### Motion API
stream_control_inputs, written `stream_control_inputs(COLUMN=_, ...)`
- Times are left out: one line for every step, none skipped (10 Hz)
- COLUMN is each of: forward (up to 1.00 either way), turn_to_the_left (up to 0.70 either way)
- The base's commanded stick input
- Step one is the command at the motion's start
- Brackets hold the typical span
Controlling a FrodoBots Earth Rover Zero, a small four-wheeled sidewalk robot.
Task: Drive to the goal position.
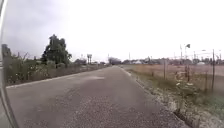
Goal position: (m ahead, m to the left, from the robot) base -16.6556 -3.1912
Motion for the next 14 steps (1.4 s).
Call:
stream_control_inputs(forward=0.08, turn_to_the_left=0.00)
stream_control_inputs(forward=0.08, turn_to_the_left=0.00)
stream_control_inputs(forward=0.07, turn_to_the_left=0.00)
stream_control_inputs(forward=0.07, turn_to_the_left=0.00)
stream_control_inputs(forward=0.08, turn_to_the_left=0.00)
stream_control_inputs(forward=0.08, turn_to_the_left=0.00)
stream_control_inputs(forward=0.08, turn_to_the_left=0.00)
stream_control_inputs(forward=0.08, turn_to_the_left=0.00)
stream_control_inputs(forward=0.08, turn_to_the_left=0.00)
stream_control_inputs(forward=0.08, turn_to_the_left=0.00)
stream_control_inputs(forward=0.08, turn_to_the_left=0.00)
stream_control_inputs(forward=0.07, turn_to_the_left=0.00)
stream_control_inputs(forward=0.08, turn_to_the_left=0.00)
stream_control_inputs(forward=0.08, turn_to_the_left=0.00)
